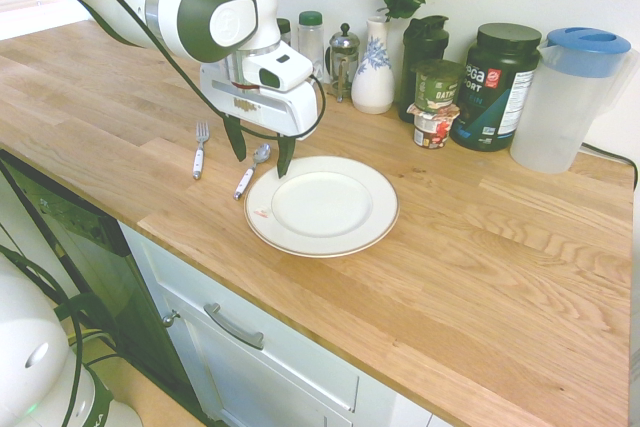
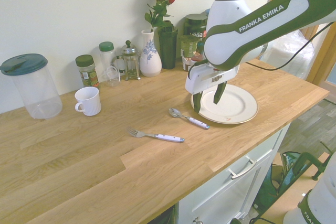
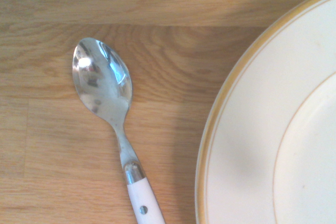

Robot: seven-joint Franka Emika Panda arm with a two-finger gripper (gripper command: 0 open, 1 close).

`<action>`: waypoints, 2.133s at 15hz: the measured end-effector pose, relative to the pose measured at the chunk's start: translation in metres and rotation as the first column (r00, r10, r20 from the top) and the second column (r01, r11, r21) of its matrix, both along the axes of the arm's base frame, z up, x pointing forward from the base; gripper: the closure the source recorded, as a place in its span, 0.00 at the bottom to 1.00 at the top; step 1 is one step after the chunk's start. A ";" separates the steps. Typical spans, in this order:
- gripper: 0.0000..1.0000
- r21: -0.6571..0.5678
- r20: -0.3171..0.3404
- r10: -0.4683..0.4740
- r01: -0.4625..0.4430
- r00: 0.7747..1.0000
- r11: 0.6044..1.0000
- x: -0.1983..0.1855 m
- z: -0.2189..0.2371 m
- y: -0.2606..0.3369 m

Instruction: Put the fork into the plate

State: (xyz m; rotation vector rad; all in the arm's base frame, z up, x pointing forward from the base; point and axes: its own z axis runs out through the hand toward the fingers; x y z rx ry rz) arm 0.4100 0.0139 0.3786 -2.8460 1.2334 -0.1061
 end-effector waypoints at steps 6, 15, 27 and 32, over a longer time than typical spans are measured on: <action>0.00 0.028 0.039 0.034 -0.035 0.999 0.999 0.012 0.015 0.027; 0.00 0.126 -0.027 0.273 -0.268 0.962 0.955 0.009 -0.005 0.122; 1.00 0.097 -0.018 0.540 -0.536 0.841 0.839 -0.003 -0.040 0.158; 1.00 0.070 0.000 0.568 -0.567 0.823 0.821 -0.003 -0.041 0.161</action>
